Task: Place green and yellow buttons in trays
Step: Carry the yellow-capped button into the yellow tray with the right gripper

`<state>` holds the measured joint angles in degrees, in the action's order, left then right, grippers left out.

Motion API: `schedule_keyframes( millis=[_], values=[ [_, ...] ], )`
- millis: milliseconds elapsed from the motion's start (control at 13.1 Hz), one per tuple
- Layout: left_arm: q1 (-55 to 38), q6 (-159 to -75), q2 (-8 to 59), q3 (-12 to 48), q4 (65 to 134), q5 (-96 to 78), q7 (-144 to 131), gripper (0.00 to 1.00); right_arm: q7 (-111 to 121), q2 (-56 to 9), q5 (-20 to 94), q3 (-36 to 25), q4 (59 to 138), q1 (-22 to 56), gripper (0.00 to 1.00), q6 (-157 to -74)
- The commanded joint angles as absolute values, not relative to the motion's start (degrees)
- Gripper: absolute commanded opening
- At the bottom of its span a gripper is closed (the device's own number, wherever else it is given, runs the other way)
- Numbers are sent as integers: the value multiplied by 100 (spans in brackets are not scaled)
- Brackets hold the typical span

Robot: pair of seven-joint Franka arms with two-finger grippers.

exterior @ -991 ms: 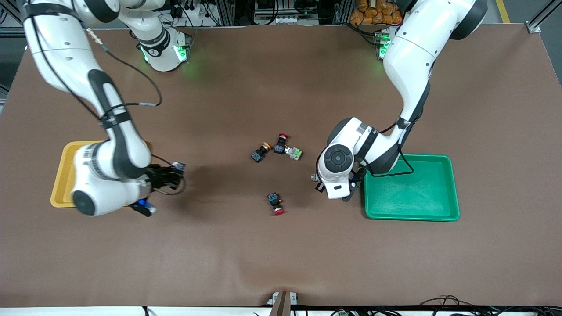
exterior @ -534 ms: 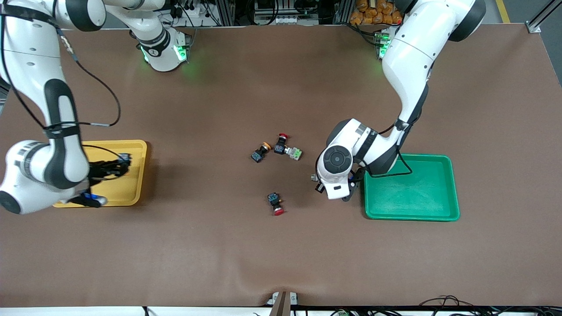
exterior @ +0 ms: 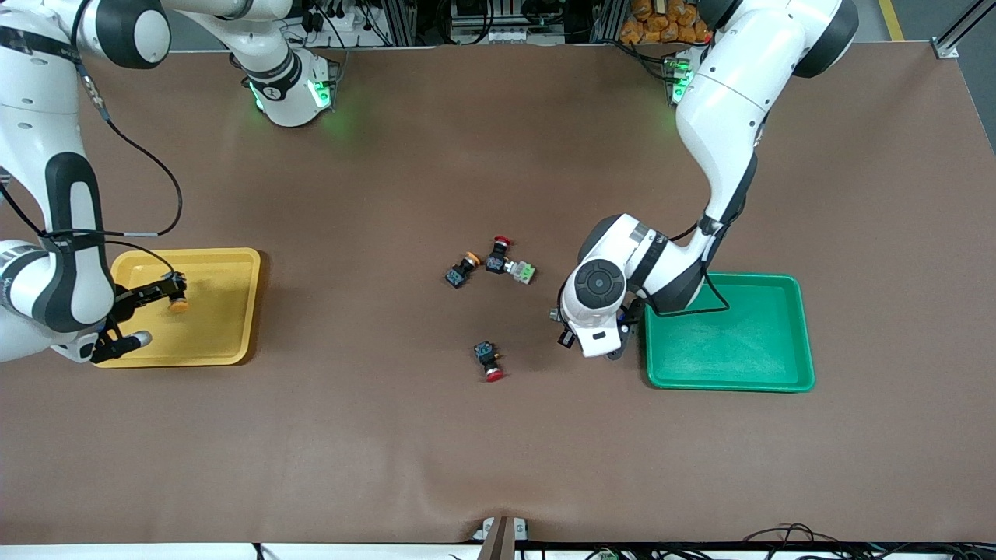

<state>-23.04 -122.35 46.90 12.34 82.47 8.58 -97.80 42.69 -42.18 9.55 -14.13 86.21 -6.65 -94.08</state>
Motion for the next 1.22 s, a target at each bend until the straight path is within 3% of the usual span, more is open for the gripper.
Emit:
schedule_keyframes(
  millis=[0,76,229,762,1144],
  values=[
    [-2347,-12243,4808,1213,8086,896,-9905,53,4658,-4315,923,-1371,8604,-712,100,-9510],
    [-2373,-12243,4825,1213,8095,896,-9905,53,4649,-4315,932,-1371,8604,-712,100,-9510],
    [-2391,-12243,4843,1213,8086,896,-9966,40,4606,-4315,1115,-1371,8613,-756,100,-9501],
    [-2391,-12243,4843,1213,8095,896,-10002,13,4230,-4272,1230,-1371,8613,-712,100,-9352],
    [-2364,-12199,4746,1213,8086,888,-10002,11,2597,-4201,1248,-1345,8604,-379,100,-8668]
  ],
)
